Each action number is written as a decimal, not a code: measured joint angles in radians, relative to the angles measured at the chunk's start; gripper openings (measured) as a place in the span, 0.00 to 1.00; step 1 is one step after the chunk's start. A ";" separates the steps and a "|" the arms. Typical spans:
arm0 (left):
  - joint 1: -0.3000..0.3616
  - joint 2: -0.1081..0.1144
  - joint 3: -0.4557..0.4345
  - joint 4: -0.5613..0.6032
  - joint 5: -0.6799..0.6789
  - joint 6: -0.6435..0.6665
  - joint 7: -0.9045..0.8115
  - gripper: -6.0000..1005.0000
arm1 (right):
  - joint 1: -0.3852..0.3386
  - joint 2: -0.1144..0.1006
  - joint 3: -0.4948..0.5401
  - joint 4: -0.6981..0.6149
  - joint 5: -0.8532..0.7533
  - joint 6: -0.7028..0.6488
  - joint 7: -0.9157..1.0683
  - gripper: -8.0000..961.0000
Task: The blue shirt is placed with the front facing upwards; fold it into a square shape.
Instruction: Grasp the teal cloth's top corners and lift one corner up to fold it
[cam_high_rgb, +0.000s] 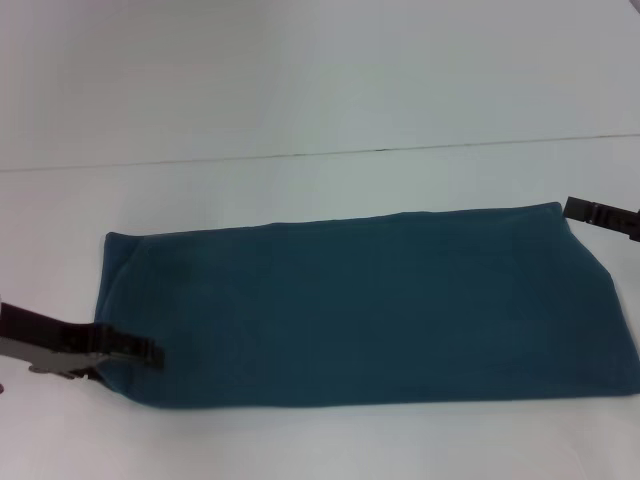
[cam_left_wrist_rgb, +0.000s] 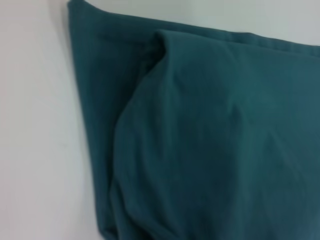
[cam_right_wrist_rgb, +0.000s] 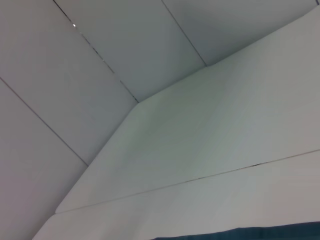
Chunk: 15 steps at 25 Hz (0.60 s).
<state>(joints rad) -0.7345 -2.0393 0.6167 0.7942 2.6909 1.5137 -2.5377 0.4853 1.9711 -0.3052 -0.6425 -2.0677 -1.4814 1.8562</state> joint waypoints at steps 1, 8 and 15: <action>0.003 0.000 0.000 0.001 0.002 -0.001 0.000 0.90 | 0.000 0.000 0.000 0.001 0.000 0.001 -0.001 0.57; 0.016 0.002 0.000 0.008 0.017 -0.003 0.001 0.90 | 0.003 0.000 -0.001 -0.001 0.000 0.002 0.001 0.57; 0.020 0.003 0.001 0.008 0.036 0.021 0.001 0.90 | 0.000 0.000 0.004 -0.003 0.000 -0.001 0.002 0.57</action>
<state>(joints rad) -0.7143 -2.0367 0.6180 0.8025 2.7268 1.5345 -2.5371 0.4850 1.9711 -0.3012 -0.6454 -2.0677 -1.4827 1.8585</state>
